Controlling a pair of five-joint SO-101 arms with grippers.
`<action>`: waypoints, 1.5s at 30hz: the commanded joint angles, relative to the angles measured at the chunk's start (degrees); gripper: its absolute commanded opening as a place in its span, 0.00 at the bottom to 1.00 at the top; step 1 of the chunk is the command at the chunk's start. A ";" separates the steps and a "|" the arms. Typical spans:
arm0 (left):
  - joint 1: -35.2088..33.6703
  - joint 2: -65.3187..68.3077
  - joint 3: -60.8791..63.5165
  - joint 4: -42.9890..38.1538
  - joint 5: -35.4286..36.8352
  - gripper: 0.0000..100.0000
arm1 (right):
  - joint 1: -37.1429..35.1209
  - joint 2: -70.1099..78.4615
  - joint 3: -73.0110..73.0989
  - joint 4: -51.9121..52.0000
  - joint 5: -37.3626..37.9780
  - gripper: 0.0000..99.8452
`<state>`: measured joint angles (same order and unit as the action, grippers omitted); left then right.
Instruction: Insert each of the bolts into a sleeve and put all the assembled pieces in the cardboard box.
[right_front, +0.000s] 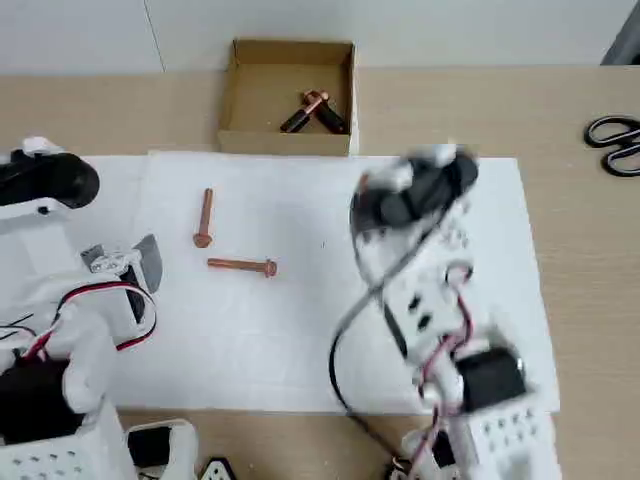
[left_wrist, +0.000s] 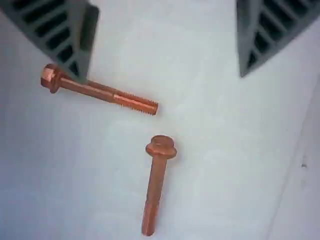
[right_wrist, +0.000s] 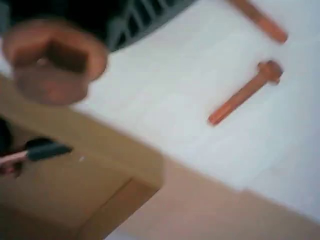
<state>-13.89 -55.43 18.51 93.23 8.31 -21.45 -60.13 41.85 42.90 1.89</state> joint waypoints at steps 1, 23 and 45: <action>-0.53 0.09 1.27 -0.18 -0.35 0.18 | 2.77 18.24 -17.49 -6.20 0.62 0.00; -0.53 0.09 1.71 3.87 -0.35 0.18 | 3.03 97.36 -64.26 -47.34 0.70 0.00; -0.53 0.09 1.71 3.87 -0.35 0.18 | 3.21 107.38 -68.22 -41.98 0.97 0.21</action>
<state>-14.24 -55.34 20.26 96.84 8.31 -18.81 49.49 -23.30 0.53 2.24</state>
